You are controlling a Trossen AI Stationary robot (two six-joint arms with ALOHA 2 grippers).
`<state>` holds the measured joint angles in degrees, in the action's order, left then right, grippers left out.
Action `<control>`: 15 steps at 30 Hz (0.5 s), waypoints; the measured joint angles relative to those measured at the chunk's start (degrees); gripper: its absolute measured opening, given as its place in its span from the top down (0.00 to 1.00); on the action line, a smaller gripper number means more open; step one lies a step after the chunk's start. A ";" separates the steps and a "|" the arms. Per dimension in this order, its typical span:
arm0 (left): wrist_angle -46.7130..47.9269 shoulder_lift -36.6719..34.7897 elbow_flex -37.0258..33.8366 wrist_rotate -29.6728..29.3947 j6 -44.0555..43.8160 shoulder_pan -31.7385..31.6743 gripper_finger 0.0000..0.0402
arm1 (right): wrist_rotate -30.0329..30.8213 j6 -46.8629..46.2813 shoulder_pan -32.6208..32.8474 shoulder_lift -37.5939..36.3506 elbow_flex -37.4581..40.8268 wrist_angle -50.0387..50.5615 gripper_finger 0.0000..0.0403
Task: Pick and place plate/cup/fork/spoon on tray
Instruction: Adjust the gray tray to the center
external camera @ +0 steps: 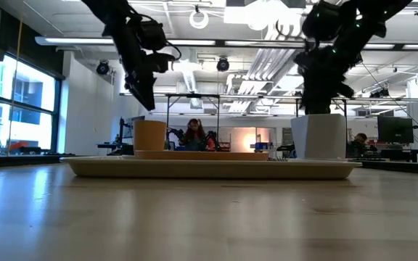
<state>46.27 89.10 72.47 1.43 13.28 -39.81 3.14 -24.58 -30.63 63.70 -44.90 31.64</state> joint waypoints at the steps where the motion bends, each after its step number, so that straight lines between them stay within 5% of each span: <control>1: 0.39 -0.54 0.00 -0.16 -0.69 0.00 0.68 | 0.53 -2.05 1.19 0.17 1.11 0.86 0.76; 7: 4.95 -6.14 -3.62 0.17 -9.30 -0.30 0.68 | 1.24 -16.29 3.39 0.07 7.95 -0.36 0.78; 15: 1.41 -18.88 -21.71 3.49 -21.58 0.67 0.68 | -2.68 -19.11 3.32 0.50 15.48 -11.88 0.60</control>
<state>47.68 70.22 50.75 4.92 -8.29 -39.14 0.46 -43.68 -27.31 64.20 -29.42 19.76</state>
